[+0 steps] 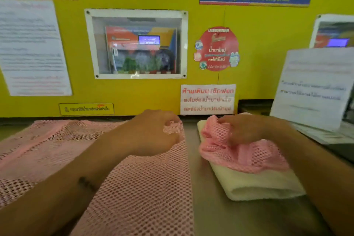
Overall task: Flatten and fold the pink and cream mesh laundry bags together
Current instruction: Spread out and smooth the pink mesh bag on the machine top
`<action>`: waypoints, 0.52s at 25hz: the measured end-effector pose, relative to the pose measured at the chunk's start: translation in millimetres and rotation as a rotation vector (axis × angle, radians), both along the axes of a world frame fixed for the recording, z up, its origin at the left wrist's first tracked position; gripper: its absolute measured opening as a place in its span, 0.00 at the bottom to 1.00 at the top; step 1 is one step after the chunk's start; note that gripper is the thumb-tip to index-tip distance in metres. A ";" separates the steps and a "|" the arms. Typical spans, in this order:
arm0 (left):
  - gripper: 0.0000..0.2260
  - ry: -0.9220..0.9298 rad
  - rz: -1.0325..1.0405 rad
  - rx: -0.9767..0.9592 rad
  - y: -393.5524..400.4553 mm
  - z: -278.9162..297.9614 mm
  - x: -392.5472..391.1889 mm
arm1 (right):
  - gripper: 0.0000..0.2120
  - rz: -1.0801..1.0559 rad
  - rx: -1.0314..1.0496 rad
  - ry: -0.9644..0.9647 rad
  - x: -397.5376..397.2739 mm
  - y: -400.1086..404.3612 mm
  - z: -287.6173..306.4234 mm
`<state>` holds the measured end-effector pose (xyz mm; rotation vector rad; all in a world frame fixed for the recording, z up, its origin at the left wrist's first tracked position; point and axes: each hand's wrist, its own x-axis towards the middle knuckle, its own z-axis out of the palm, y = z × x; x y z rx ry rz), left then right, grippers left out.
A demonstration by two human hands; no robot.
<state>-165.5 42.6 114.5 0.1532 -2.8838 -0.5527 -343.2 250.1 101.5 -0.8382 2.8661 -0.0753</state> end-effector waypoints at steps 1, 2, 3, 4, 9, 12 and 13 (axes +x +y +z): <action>0.24 -0.021 -0.014 0.008 8.9 -2.8 -8.3 | 0.34 0.042 -0.065 0.074 -2.0 -0.1 -7.9; 0.25 -0.042 -0.024 0.011 16.9 -6.1 -17.2 | 0.30 0.076 -0.180 0.119 -2.7 1.2 -12.8; 0.26 -0.044 -0.032 0.019 23.3 -8.7 -24.5 | 0.27 0.102 -0.326 0.122 -0.9 0.6 -14.3; 0.28 -0.036 -0.041 0.037 28.2 -11.2 -30.2 | 0.25 0.132 -0.490 0.097 1.4 -0.1 -14.6; 0.37 0.012 -0.016 0.119 38.5 -23.0 -48.4 | 0.26 0.260 -1.189 -0.232 16.9 -10.4 1.8; 0.17 0.151 0.074 0.042 28.1 -22.8 -52.4 | 0.17 0.209 -1.226 -0.179 8.3 -5.2 0.9; 0.12 0.244 0.091 0.036 22.0 -17.7 -51.5 | 0.13 0.179 -1.155 -0.150 5.6 -3.1 -4.0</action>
